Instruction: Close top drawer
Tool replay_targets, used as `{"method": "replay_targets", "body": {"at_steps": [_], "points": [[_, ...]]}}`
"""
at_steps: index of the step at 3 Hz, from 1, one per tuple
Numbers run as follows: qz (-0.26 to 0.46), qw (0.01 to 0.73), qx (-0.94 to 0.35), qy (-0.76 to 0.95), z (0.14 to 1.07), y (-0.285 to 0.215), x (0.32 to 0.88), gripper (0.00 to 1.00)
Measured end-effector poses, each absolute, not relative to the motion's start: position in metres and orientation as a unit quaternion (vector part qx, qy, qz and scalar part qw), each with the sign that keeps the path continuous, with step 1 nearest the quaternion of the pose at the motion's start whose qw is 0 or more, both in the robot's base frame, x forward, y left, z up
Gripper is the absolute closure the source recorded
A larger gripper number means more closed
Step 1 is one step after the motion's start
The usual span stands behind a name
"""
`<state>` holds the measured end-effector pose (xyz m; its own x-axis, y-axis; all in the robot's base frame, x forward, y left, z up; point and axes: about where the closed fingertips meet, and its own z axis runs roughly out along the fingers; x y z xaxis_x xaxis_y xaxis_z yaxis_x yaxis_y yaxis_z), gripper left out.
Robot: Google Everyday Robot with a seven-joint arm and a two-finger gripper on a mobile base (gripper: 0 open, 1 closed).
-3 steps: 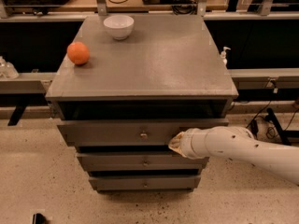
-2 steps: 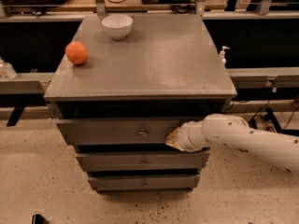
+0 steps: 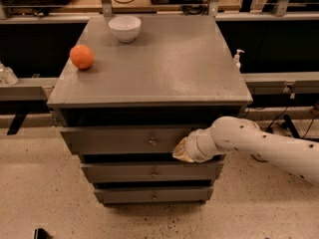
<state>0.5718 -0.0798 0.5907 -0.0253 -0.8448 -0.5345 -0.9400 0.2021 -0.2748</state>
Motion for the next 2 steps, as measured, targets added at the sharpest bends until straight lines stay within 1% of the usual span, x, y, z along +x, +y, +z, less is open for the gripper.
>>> {"method": "replay_targets", "body": {"at_steps": [1,2], "points": [[0.083,0.301,-0.635,0.707,0.591,-0.074,0.547,1.0],[0.072,0.28,-0.643,0.709,0.592,-0.066,0.519,1.0]]}}
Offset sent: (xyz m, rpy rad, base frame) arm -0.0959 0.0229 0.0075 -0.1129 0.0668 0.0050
